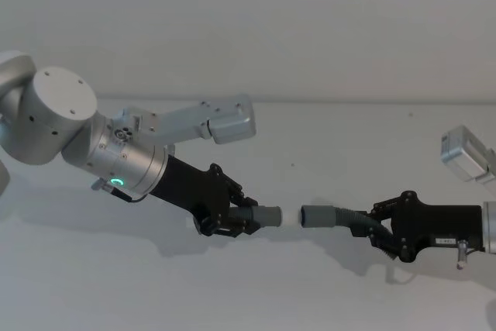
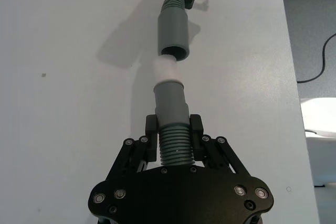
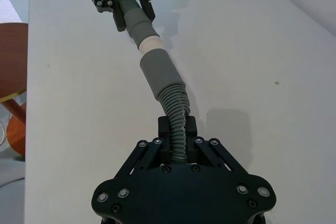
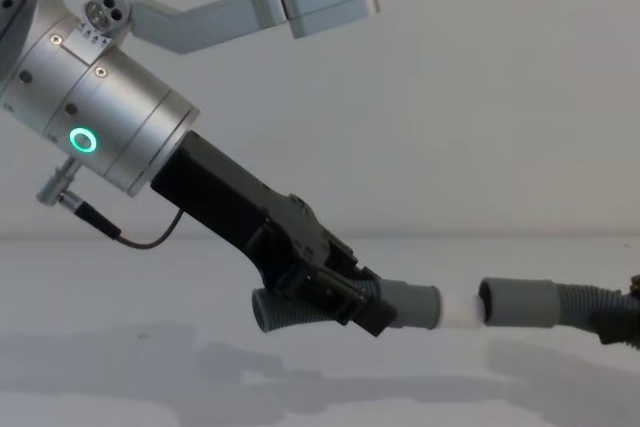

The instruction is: Use both hands to pick up one end of the pipe from the table, align the ends, and insert them.

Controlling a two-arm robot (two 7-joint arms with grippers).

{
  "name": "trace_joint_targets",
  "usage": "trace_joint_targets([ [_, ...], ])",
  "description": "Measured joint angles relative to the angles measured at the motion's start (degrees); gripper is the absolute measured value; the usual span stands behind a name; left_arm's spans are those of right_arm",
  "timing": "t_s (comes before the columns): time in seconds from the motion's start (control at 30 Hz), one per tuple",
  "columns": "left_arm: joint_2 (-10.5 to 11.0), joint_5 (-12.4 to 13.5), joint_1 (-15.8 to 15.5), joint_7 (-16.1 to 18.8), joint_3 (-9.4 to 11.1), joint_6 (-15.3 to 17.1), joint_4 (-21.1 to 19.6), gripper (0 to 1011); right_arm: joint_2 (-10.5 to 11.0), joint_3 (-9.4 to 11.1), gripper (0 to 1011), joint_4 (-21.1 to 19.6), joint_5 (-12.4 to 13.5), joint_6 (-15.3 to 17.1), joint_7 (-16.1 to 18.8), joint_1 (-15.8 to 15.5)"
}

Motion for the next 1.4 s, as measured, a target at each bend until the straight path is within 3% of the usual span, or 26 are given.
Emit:
trace_joint_targets([
  [0.87,0.85,-1.01,-0.90,0.51,0.83,-0.51,-0.12,345,0.17,-2.07,141,1.24,0.52,0.18,0.76,1.42],
  [1.4,-0.46,-1.67,-2.04,-0.25,1.76,-2.12,1.93,345,0.57,-2.86,141,1.79,0.92,0.27,1.07,2.05],
])
